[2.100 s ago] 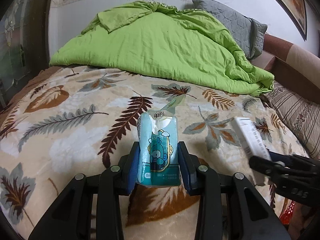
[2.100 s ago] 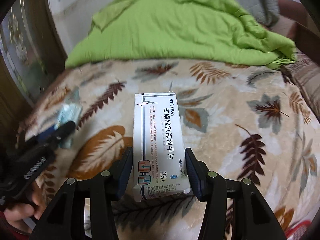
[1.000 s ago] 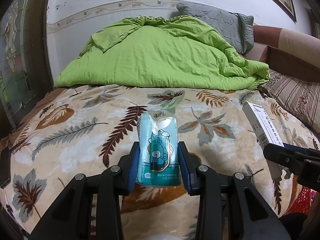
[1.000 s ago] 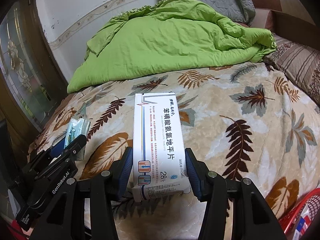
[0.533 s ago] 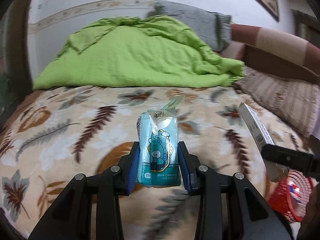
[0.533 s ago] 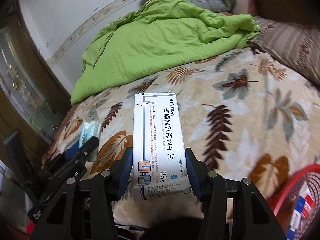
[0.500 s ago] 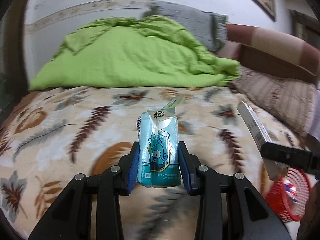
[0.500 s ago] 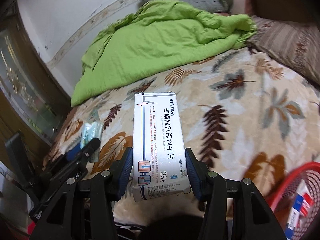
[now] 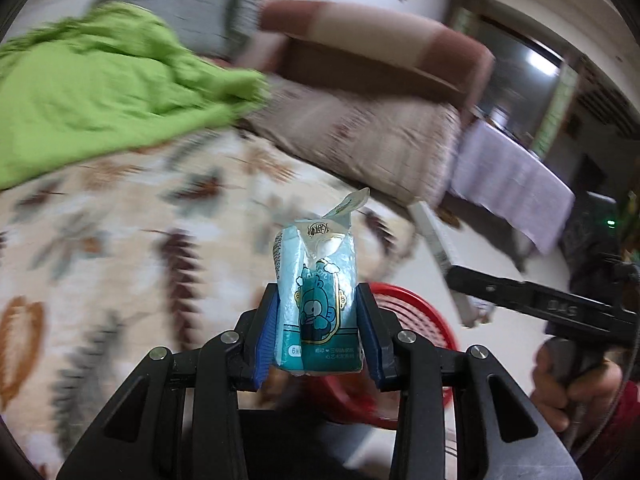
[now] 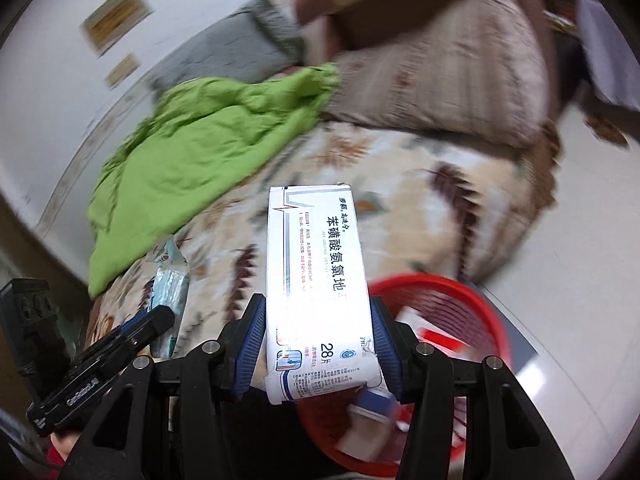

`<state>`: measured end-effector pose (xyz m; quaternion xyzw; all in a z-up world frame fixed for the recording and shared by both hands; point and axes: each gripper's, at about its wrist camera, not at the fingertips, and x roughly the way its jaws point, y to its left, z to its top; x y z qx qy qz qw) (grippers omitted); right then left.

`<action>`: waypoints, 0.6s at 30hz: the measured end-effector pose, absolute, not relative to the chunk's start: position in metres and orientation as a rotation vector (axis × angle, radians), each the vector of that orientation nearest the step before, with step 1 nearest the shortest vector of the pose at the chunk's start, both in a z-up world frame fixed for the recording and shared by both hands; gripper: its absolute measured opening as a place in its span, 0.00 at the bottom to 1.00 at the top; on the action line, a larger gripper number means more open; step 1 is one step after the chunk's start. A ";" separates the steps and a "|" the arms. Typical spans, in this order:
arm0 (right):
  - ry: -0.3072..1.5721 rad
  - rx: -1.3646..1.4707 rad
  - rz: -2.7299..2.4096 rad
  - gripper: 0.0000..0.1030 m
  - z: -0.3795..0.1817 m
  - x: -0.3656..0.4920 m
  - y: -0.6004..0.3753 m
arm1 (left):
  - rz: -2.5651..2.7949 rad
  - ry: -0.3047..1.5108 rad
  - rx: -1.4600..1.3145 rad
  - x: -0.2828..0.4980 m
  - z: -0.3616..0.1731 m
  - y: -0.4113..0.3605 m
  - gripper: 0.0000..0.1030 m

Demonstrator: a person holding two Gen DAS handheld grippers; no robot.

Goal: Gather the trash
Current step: 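Carry both items over the red basket and open both grippers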

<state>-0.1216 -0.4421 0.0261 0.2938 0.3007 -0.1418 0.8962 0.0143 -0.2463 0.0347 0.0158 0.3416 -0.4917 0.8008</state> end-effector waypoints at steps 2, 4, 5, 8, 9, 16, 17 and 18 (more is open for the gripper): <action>0.637 0.640 -0.331 0.54 0.015 -0.137 -0.456 | -1.116 0.787 0.052 0.003 0.027 -0.271 0.35; 0.648 0.672 -0.354 0.56 0.003 -0.145 -0.465 | -1.162 0.831 0.073 -0.005 0.018 -0.291 0.37; 0.654 0.692 -0.361 0.56 -0.004 -0.149 -0.470 | -1.180 0.853 0.095 -0.008 0.011 -0.302 0.42; 0.686 0.746 -0.361 0.57 -0.020 -0.150 -0.478 | -1.188 0.932 0.116 -0.011 -0.007 -0.321 0.53; 0.692 0.754 -0.362 0.57 -0.022 -0.149 -0.479 | -1.190 0.944 0.109 -0.012 -0.009 -0.320 0.53; 0.664 0.613 -0.474 0.68 0.003 -0.148 -0.460 | -1.120 0.847 0.072 -0.008 0.015 -0.290 0.72; 0.660 0.563 -0.535 0.74 0.009 -0.146 -0.451 | -1.097 0.819 0.069 -0.007 0.020 -0.281 0.74; 0.655 0.530 -0.575 0.78 0.014 -0.145 -0.444 | -1.067 0.787 0.067 -0.005 0.026 -0.272 0.75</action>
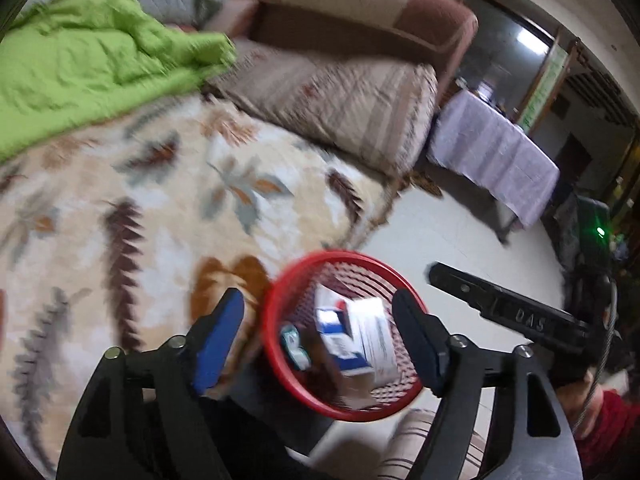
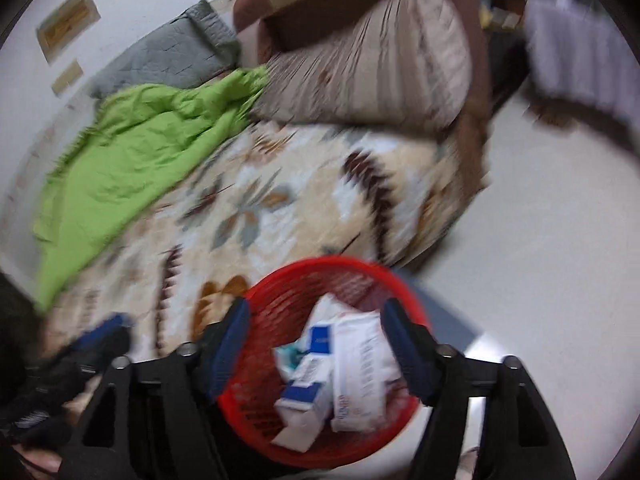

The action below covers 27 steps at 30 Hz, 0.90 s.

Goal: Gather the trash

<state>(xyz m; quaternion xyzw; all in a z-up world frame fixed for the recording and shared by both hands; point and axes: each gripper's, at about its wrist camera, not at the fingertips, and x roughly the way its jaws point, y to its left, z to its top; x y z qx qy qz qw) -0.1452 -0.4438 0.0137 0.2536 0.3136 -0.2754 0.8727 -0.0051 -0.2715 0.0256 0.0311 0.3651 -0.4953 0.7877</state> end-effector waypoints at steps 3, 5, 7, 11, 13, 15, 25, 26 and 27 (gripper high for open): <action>0.610 0.415 -0.695 0.87 0.029 -0.143 -0.414 | -1.002 0.721 0.064 -0.001 0.037 -0.246 0.82; 0.586 0.369 -0.741 0.92 0.035 -0.141 -0.395 | -0.943 0.669 0.074 0.001 0.043 -0.227 0.88; 0.578 0.362 -0.751 0.98 0.037 -0.138 -0.382 | -0.888 0.638 0.080 0.004 0.046 -0.209 0.91; 0.525 0.409 -0.819 1.00 0.035 -0.145 -0.357 | -0.792 0.601 0.102 0.010 0.043 -0.179 0.95; 0.548 0.422 -0.812 1.00 0.033 -0.140 -0.351 | -0.742 0.591 0.125 0.009 0.039 -0.170 0.96; 0.581 0.409 -0.866 1.00 0.032 -0.138 -0.345 | -0.700 0.580 0.144 0.009 0.034 -0.162 0.96; 0.628 0.329 -0.939 1.00 0.033 -0.142 -0.323 | -0.607 0.491 0.280 -0.010 0.030 -0.159 0.97; 0.626 0.332 -0.934 1.00 0.034 -0.143 -0.324 | -0.602 0.485 0.282 -0.011 0.031 -0.159 0.97; 0.623 0.333 -0.933 1.00 0.034 -0.142 -0.322 | -0.601 0.480 0.284 -0.012 0.031 -0.160 0.97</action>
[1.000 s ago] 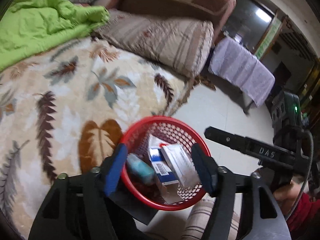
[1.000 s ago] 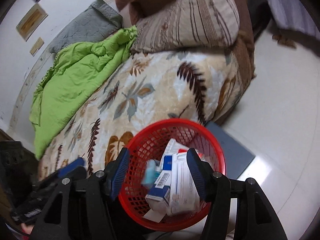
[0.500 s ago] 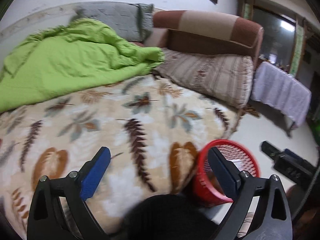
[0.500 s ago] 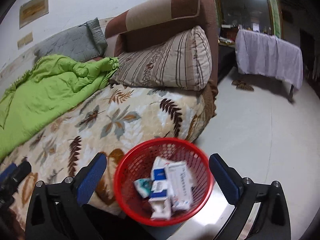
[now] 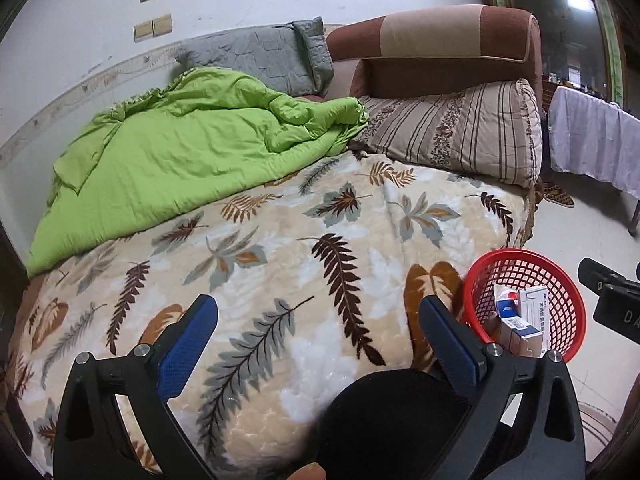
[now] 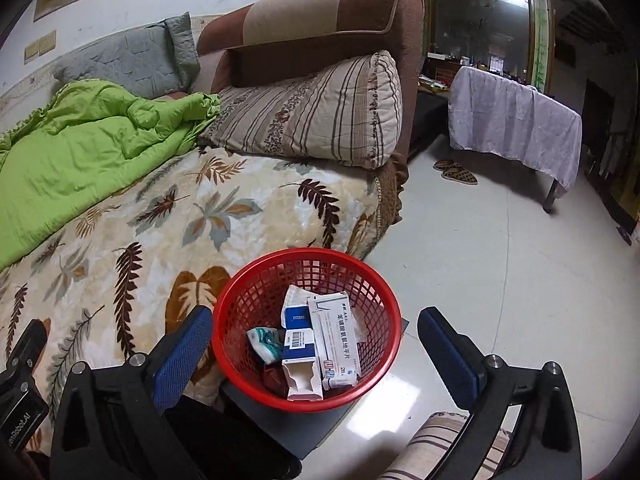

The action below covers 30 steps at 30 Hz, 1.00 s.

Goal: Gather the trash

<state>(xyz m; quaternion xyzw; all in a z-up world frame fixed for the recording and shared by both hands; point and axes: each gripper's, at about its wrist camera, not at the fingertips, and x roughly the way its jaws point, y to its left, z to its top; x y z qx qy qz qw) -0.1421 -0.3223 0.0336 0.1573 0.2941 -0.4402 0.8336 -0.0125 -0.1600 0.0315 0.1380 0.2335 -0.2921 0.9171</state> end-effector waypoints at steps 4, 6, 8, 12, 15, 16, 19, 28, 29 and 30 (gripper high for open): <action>0.624 0.336 -0.922 1.00 0.032 -0.142 -0.322 | -0.597 0.473 0.275 -0.014 0.033 -0.159 0.97; 0.627 0.341 -0.918 1.00 0.031 -0.142 -0.323 | -0.578 0.486 0.282 -0.011 0.034 -0.161 0.97; 0.633 0.347 -0.912 1.00 0.029 -0.141 -0.324 | -0.546 0.493 0.293 -0.010 0.034 -0.163 0.97; 0.638 0.353 -0.905 1.00 0.028 -0.141 -0.326 | -0.551 0.493 0.313 -0.012 0.033 -0.165 0.97; 0.636 0.353 -0.905 1.00 0.029 -0.140 -0.325 | -0.552 0.483 0.333 -0.014 0.032 -0.167 0.97; 0.636 0.352 -0.904 1.00 0.029 -0.140 -0.325 | -0.555 0.484 0.336 -0.014 0.032 -0.167 0.97; 0.640 0.354 -0.904 1.00 0.029 -0.140 -0.324 | -0.563 0.490 0.331 -0.014 0.031 -0.167 0.97; 0.643 0.354 -0.901 1.00 0.029 -0.138 -0.325 | -0.571 0.493 0.327 -0.014 0.031 -0.168 0.97; 0.642 0.353 -0.901 1.00 0.030 -0.138 -0.324 | -0.571 0.492 0.327 -0.014 0.031 -0.167 0.97; 0.642 0.353 -0.901 1.00 0.029 -0.138 -0.324 | -0.571 0.493 0.327 -0.014 0.031 -0.167 0.97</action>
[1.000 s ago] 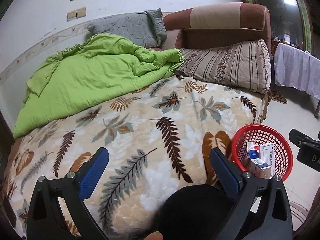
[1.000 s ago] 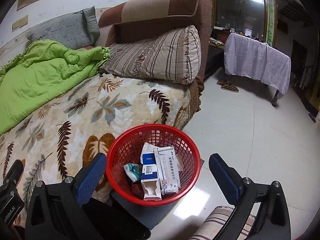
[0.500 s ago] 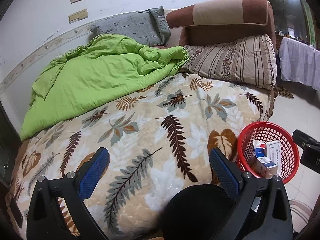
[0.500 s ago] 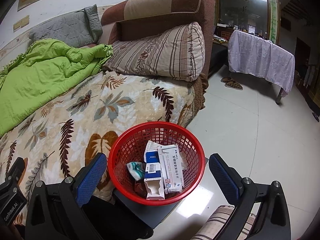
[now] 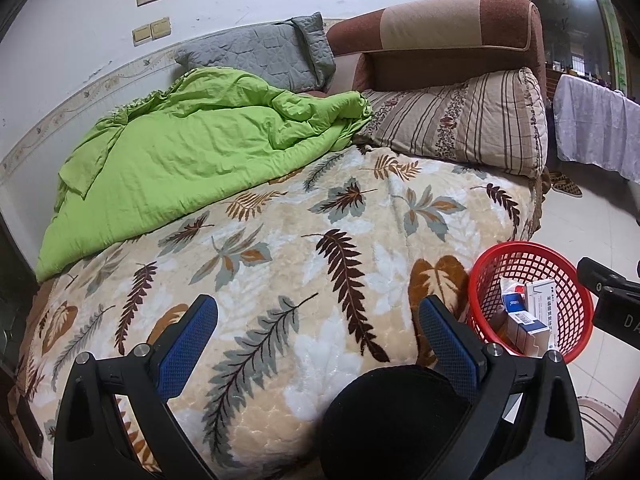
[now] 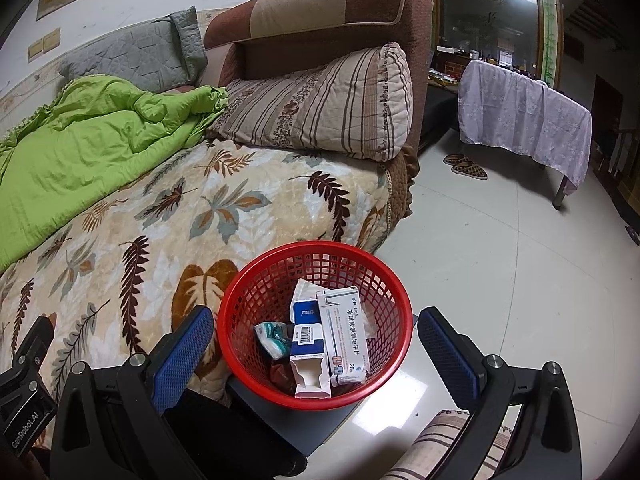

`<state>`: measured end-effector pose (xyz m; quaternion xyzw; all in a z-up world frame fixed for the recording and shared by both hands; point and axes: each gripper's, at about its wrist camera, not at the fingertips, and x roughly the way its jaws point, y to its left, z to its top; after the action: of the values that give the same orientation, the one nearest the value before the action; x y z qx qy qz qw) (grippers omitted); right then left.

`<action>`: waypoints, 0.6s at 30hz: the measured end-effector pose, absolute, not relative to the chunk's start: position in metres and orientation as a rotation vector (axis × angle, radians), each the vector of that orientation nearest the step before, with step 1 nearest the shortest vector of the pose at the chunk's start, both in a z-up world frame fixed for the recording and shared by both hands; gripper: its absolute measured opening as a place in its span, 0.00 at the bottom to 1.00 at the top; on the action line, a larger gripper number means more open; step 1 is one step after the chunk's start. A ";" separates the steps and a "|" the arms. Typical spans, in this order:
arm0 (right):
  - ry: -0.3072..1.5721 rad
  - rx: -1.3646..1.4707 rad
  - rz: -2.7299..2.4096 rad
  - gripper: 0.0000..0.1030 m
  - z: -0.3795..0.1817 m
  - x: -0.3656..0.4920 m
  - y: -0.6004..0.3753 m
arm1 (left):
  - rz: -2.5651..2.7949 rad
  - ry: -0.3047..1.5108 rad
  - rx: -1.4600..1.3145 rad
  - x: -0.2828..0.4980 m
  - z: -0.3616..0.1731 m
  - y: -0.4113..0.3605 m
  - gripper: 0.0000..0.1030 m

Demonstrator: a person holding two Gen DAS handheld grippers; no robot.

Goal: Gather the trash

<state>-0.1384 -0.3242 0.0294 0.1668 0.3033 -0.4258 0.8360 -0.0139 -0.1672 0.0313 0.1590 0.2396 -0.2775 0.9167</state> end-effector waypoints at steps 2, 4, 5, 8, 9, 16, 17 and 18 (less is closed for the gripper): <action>0.642 0.352 -0.900 1.00 0.030 -0.138 -0.323 | -0.573 0.494 0.324 -0.014 0.031 -0.167 0.97; 0.642 0.351 -0.898 1.00 0.029 -0.137 -0.324 | -0.571 0.493 0.327 -0.014 0.031 -0.167 0.97; 0.643 0.350 -0.897 1.00 0.029 -0.136 -0.324 | -0.569 0.492 0.326 -0.014 0.032 -0.167 0.97; 0.646 0.351 -0.897 1.00 0.028 -0.136 -0.324 | -0.569 0.493 0.323 -0.015 0.032 -0.167 0.97; 0.647 0.352 -0.896 1.00 0.027 -0.136 -0.323 | -0.568 0.491 0.323 -0.015 0.032 -0.168 0.97; 0.646 0.350 -0.894 1.00 0.027 -0.135 -0.324 | -0.570 0.492 0.324 -0.015 0.032 -0.167 0.97; 0.647 0.351 -0.894 1.00 0.027 -0.136 -0.324 | -0.568 0.491 0.323 -0.015 0.032 -0.167 0.97; 0.648 0.351 -0.895 1.00 0.027 -0.136 -0.324 | -0.570 0.492 0.324 -0.014 0.032 -0.167 0.97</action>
<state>-0.1356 -0.3236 0.0269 0.1660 0.3061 -0.4228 0.8367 -0.0145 -0.1666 0.0322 0.1573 0.2393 -0.2771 0.9172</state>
